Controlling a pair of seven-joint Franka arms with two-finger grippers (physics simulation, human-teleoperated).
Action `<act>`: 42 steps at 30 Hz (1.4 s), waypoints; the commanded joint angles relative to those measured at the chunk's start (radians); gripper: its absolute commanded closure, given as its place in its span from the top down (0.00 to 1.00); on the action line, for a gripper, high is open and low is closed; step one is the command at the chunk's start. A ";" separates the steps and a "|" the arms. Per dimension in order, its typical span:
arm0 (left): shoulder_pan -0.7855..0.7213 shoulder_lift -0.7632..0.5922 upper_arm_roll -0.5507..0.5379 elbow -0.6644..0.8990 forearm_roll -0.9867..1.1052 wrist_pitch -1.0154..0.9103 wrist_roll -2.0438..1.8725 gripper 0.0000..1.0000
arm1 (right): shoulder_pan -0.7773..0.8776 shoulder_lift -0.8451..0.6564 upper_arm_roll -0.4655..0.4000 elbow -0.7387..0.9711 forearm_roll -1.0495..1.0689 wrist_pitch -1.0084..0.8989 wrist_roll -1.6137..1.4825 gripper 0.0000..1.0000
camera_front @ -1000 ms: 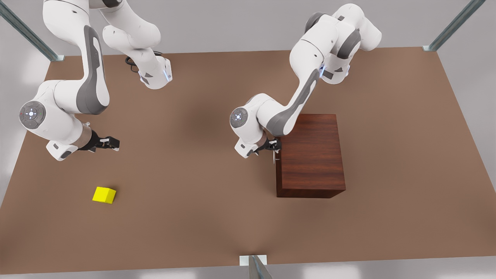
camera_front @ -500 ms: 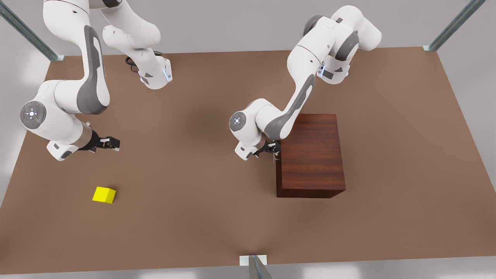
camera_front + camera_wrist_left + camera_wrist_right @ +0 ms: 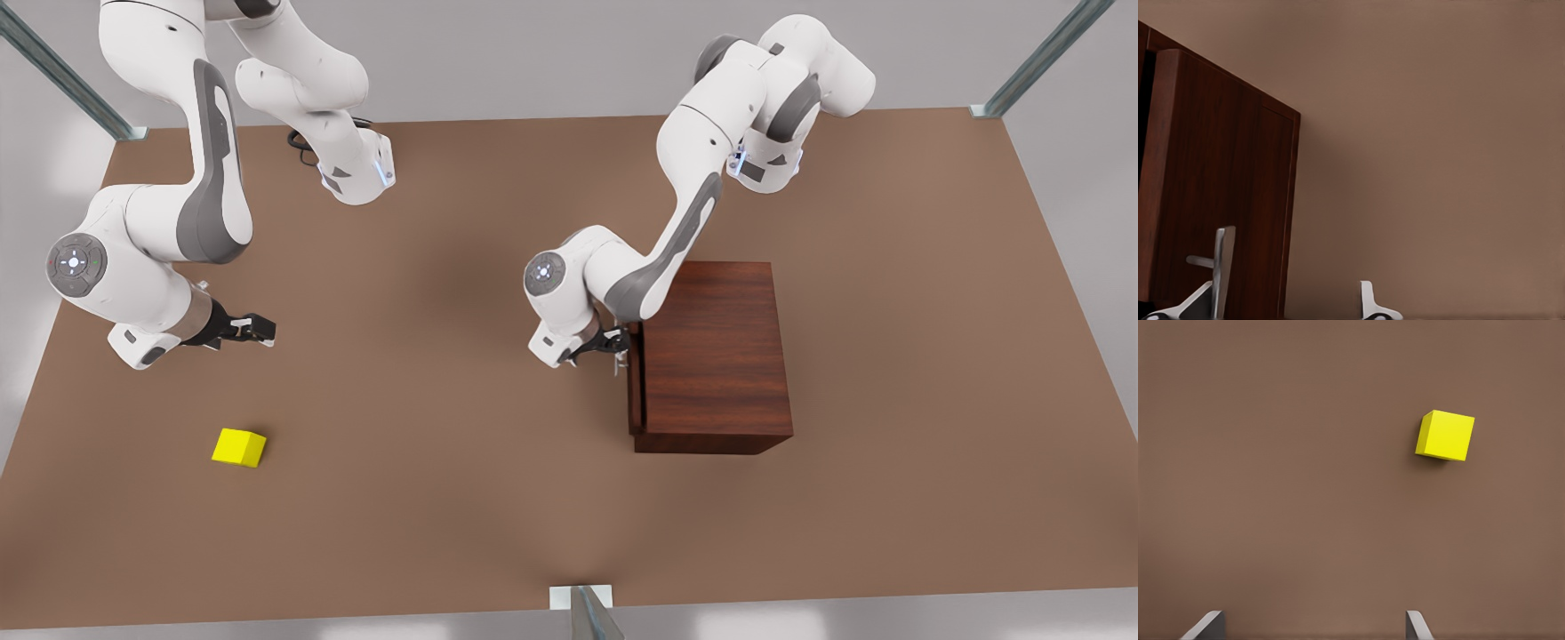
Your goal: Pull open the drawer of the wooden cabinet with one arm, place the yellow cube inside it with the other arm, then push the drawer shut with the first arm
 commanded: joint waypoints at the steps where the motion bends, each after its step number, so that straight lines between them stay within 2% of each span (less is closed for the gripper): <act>1: -0.005 0.004 -0.002 0.003 -0.002 0.046 -0.100 1.00 | 0.000 -0.001 0.000 0.001 0.001 0.000 -0.001 1.00; 9: -0.021 0.059 -0.008 0.102 -0.002 0.048 -0.132 1.00 | 0.000 -0.001 0.000 0.001 0.001 0.000 -0.001 1.00; 33: -0.044 0.070 -0.068 0.148 -0.031 0.066 -0.167 1.00 | 0.000 -0.001 0.000 0.002 0.001 0.000 -0.001 1.00; 35: -0.044 0.026 -0.091 0.261 -0.060 -0.131 -0.187 1.00 | 0.000 -0.001 0.000 0.002 0.001 0.000 -0.001 1.00; 37: -0.041 -0.049 -0.100 0.283 -0.060 -0.263 -0.146 1.00 | 0.000 -0.001 0.000 0.002 0.001 0.000 -0.001 1.00; 38: -0.006 -0.132 -0.088 0.279 -0.051 -0.417 0.114 1.00 | 0.000 -0.001 0.000 0.002 0.001 0.000 -0.001 1.00; 40: 0.103 -0.198 -0.080 0.264 -0.056 -0.504 0.345 1.00 | 0.000 0.001 0.001 0.002 0.001 0.000 -0.001 1.00; 41: 0.285 -0.227 -0.085 0.246 -0.140 -0.584 0.557 1.00 | -0.004 0.059 0.000 0.095 0.005 -0.049 0.114 1.00; 42: 0.551 -0.299 -0.086 0.191 -0.246 -0.621 0.813 1.00 | -0.026 0.197 -0.011 0.252 0.002 -0.097 0.252 1.00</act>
